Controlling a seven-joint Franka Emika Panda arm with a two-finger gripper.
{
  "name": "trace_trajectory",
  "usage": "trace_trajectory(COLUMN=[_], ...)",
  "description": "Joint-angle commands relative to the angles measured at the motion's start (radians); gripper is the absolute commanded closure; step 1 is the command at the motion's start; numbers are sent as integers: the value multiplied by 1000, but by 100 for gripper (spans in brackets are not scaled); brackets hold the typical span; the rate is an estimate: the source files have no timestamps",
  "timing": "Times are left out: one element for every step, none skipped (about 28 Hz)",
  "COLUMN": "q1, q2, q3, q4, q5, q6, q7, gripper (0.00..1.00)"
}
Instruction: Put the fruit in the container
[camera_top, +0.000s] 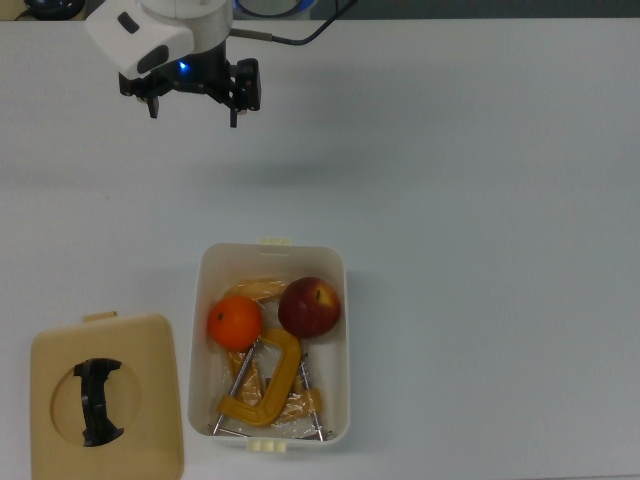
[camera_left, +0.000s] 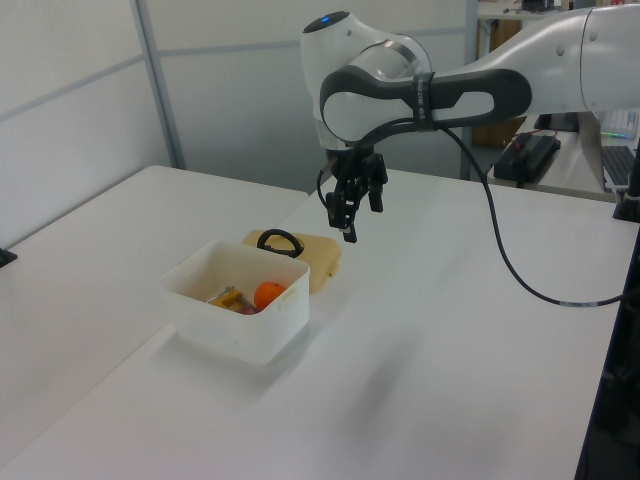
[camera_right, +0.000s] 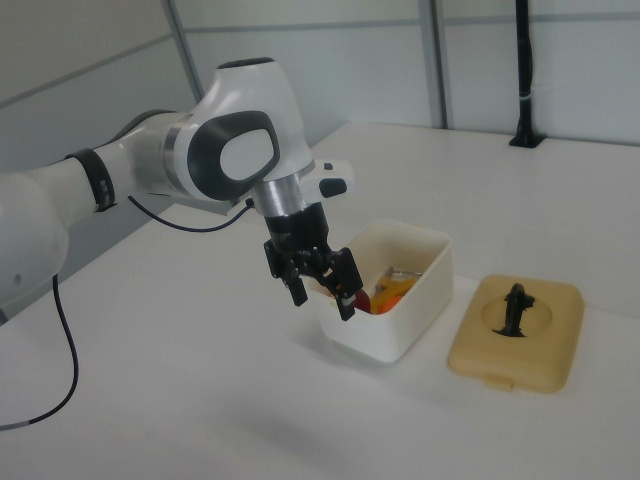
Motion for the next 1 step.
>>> trace_trajectory(q1=[-4], q2=[-25], q3=[-10], q4=[-22], q5=[24], q6=[-18], q7=[-28], gripper=[0])
